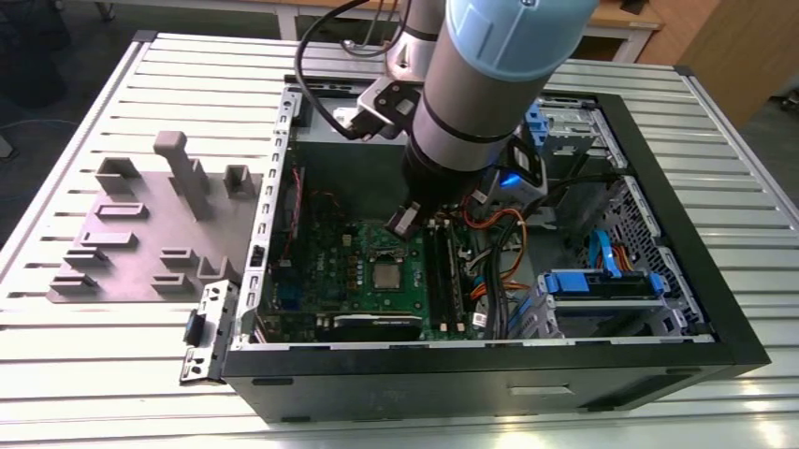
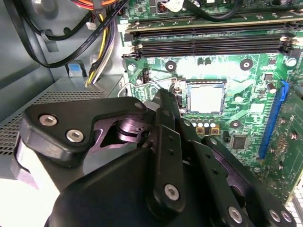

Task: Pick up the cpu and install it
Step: 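Close the cpu cover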

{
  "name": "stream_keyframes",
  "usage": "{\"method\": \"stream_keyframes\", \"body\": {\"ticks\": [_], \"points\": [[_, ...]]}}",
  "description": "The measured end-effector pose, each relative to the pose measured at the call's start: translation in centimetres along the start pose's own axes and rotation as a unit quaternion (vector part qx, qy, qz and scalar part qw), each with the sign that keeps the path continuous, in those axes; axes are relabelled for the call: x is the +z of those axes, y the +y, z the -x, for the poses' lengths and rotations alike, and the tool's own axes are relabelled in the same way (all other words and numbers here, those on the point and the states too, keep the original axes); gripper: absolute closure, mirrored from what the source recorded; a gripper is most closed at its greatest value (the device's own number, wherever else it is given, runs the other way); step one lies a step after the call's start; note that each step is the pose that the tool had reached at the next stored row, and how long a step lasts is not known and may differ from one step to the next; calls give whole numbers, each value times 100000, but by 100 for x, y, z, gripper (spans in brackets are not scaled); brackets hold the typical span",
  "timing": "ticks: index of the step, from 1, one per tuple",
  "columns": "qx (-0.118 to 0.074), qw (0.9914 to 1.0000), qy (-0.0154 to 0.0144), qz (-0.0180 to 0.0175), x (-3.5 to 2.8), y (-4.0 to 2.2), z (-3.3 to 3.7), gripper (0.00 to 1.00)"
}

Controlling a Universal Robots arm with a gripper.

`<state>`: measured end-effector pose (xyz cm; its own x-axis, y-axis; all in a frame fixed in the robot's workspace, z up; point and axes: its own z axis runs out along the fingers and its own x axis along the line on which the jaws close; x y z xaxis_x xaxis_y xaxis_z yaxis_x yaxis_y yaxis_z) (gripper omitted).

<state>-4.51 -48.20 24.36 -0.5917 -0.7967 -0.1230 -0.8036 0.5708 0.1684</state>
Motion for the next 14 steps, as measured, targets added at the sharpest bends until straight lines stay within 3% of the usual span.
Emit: {"method": "stream_keyframes", "body": {"ticks": [14], "points": [[2,100000,30,-22,-19,-54,-75,89]]}}
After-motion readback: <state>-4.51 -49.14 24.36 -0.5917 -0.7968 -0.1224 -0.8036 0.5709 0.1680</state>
